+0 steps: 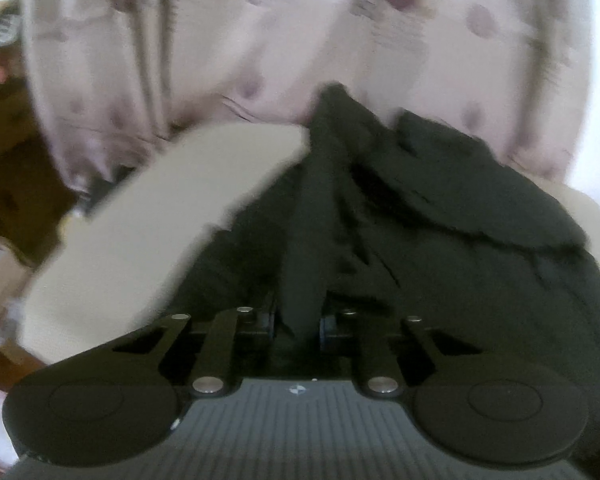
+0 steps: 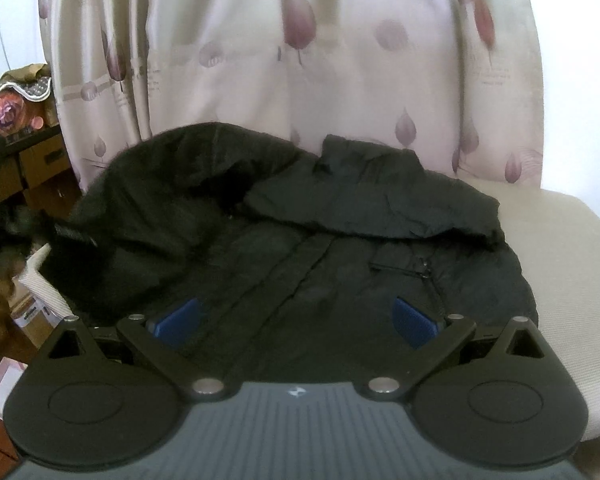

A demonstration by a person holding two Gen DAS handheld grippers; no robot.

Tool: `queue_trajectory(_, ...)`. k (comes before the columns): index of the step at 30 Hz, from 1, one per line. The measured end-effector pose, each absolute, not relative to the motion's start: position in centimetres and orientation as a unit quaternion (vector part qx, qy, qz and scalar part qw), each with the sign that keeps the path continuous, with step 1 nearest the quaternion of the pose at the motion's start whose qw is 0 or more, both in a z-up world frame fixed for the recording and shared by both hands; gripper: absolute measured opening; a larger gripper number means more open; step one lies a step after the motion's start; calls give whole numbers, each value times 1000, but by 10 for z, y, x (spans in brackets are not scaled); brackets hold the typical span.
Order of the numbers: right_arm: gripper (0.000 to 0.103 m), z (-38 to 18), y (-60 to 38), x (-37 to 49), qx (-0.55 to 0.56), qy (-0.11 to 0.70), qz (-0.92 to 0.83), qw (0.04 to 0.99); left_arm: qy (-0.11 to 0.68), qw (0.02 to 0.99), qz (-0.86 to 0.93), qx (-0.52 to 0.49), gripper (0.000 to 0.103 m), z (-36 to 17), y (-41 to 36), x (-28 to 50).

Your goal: Fold large clothes

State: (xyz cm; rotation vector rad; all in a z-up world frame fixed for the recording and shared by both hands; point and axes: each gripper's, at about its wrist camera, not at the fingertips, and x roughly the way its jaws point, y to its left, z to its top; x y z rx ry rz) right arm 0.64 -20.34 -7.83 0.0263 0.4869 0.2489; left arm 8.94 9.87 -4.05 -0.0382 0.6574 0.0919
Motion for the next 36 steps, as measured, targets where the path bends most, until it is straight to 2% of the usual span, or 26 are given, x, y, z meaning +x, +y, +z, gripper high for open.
queue_trajectory(9,103,-83,-201,16,12,251,128,959,284,939,196,0,20,1,182,145)
queue_trajectory(18,103,-86,-199,23,16,264,130,956,309,912,270,-2,21,-9,224,208)
queue_trajectory(21,103,-84,-198,27,4,259,132,957,310,910,274,-1,26,-13,226,205)
queue_trajectory(23,103,-83,-196,34,-6,255,133,958,309,911,274,1,35,-18,226,200)
queue_trajectory(26,103,-79,-192,50,-19,245,136,960,302,912,278,7,58,-24,227,188)
queue_trajectory(27,103,-77,-189,57,-26,239,138,961,301,911,282,6,73,-26,228,185)
queue_trajectory(28,103,-76,-186,63,-33,234,140,962,297,911,285,3,82,-26,229,181)
queue_trajectory(33,103,-74,-164,93,-65,211,159,962,279,914,296,-18,91,-24,241,164)
queue_trajectory(36,103,-79,-154,113,-79,200,167,962,278,919,275,-45,91,-29,236,155)
